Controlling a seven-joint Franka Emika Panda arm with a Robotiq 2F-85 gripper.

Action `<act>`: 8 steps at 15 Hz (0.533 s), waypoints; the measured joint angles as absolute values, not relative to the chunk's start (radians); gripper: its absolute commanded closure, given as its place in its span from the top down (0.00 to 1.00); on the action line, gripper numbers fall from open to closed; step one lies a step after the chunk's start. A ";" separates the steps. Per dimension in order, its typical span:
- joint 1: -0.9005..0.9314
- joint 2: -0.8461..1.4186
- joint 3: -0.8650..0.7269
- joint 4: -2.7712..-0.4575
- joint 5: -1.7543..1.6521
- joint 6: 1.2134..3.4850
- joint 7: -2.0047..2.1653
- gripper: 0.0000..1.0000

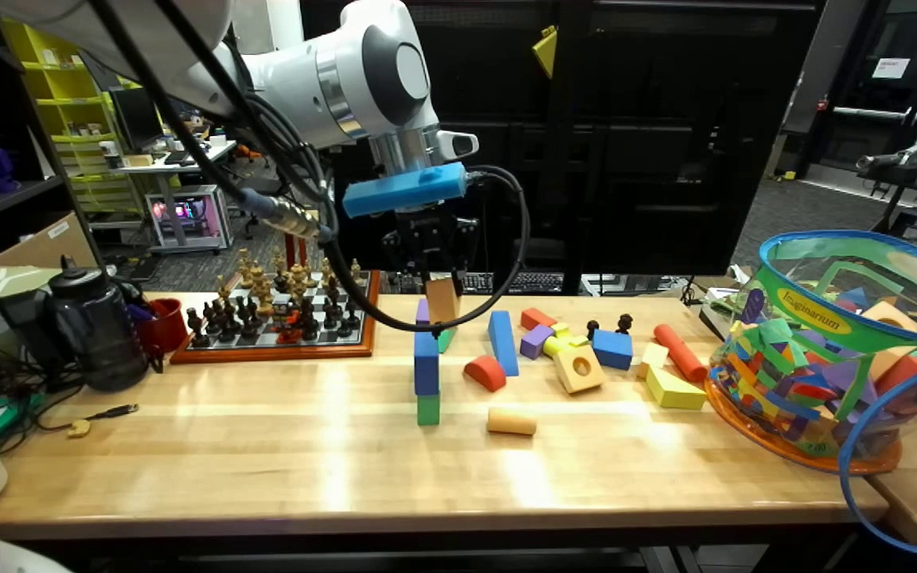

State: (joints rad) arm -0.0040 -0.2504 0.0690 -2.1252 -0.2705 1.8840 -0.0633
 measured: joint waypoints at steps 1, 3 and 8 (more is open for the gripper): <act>-0.003 -0.246 0.071 -2.120 -0.273 1.881 -0.063 0.16; 0.000 -0.236 0.074 -2.106 -0.275 1.876 -0.063 0.16; 0.015 -0.194 0.078 -2.043 -0.275 1.844 -0.065 0.16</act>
